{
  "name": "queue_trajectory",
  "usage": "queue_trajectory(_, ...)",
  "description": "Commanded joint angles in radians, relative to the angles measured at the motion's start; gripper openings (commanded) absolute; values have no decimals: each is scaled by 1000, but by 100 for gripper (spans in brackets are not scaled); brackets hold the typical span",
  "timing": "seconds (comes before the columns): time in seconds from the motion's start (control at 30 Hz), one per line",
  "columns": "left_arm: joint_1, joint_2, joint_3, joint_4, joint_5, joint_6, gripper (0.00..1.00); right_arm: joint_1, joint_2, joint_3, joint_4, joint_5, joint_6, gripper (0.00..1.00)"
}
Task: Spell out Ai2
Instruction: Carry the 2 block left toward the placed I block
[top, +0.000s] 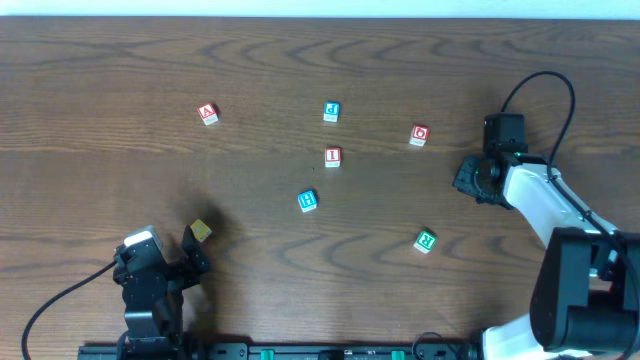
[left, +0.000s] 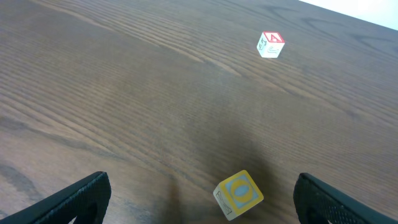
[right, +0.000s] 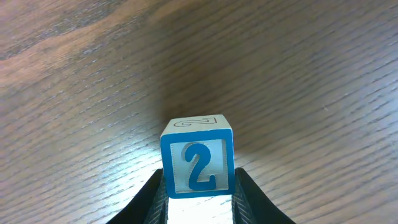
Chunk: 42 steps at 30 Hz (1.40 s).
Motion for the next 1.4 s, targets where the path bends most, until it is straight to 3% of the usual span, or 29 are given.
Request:
queue_trajectory(0.0,3,-6,-14,2,-7,-7,95,-3,12,31,-5,-41,-16,19)
queue_trajectory(0.13,3,-6,-14,2,-7,-7,95,-3,12,78,-41,-68,-20,19)
queue_trajectory(0.37,3,-6,-14,2,-7,-7,95,72,12,212,-164,-82,-45,2)
queue_trajectory(0.8,3,-6,-14,2,-7,-7,95,388,47,296,-179,-81,-45,1)
queue_trajectory(1.1,3,-6,-15,2,-7,-7,95,491,214,354,-167,-52,-23,2)
queue_trajectory(1.37,3,-6,-14,2,-7,-7,95,533,232,406,-119,-6,-17,1)
